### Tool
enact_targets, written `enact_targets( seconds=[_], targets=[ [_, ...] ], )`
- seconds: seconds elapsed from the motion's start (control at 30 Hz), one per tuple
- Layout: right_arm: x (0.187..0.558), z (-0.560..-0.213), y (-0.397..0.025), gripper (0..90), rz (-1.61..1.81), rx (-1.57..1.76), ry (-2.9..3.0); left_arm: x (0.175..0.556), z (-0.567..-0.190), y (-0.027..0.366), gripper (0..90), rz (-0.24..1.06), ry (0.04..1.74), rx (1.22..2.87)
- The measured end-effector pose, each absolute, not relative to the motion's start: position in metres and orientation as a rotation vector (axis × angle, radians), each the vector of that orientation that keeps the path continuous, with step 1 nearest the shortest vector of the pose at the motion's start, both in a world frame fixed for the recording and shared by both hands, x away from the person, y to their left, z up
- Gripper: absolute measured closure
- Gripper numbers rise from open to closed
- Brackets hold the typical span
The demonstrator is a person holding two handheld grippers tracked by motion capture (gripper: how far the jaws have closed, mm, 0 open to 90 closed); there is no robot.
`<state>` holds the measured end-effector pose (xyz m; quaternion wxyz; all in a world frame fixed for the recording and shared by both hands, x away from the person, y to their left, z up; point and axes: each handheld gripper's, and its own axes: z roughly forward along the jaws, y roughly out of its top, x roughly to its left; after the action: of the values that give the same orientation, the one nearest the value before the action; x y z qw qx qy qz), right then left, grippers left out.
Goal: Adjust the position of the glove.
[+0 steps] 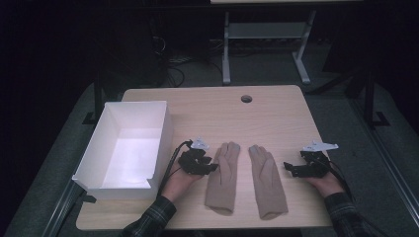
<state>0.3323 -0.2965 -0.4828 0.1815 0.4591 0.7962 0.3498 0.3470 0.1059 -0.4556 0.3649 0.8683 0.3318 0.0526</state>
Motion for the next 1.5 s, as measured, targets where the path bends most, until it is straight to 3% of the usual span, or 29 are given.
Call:
enact_targets(
  seconds=[0.33,0.67,0.97,1.03,1.07,1.1,1.13,1.17,1.23,1.27,1.5],
  targets=[
    [0.332,-0.483,-0.296,14.6,0.987,1.297,2.248,0.345,-0.462,0.099,56.6,0.171,0.831,2.296],
    [0.332,-0.483,-0.296,14.6,0.987,1.297,2.248,0.343,-0.462,0.098,82.5,0.114,0.829,2.279],
    [0.332,-0.483,-0.296,16.3,0.989,1.297,2.248,0.345,-0.459,0.101,85.0,0.047,0.853,2.205],
    [0.332,-0.482,-0.297,24.8,0.993,1.288,2.251,0.345,-0.458,0.102,85.0,0.033,0.853,2.187],
    [0.331,-0.48,-0.297,32.8,0.99,1.283,2.258,0.345,-0.457,0.103,85.0,0.029,0.846,2.191],
    [0.329,-0.475,-0.298,51.2,0.969,1.27,2.262,0.346,-0.456,0.104,85.0,0.017,0.85,2.174],
    [0.329,-0.475,-0.298,51.2,0.969,1.27,2.262,0.346,-0.456,0.104,85.0,0.017,0.85,2.174],
    [0.328,-0.473,-0.298,57.1,0.97,1.27,2.264,0.346,-0.456,0.105,85.0,0.009,0.855,2.169],
    [0.324,-0.467,-0.298,71.8,0.988,1.266,2.266,0.346,-0.455,0.106,85.0,-0.003,0.855,2.155],
    [0.318,-0.46,-0.296,85.6,1.018,1.252,2.283,0.345,-0.453,0.107,85.0,-0.014,0.86,2.142],
    [0.297,-0.459,-0.282,89.8,1.032,1.149,2.433,0.344,-0.45,0.112,85.0,-0.036,0.855,2.131]
  ],
)
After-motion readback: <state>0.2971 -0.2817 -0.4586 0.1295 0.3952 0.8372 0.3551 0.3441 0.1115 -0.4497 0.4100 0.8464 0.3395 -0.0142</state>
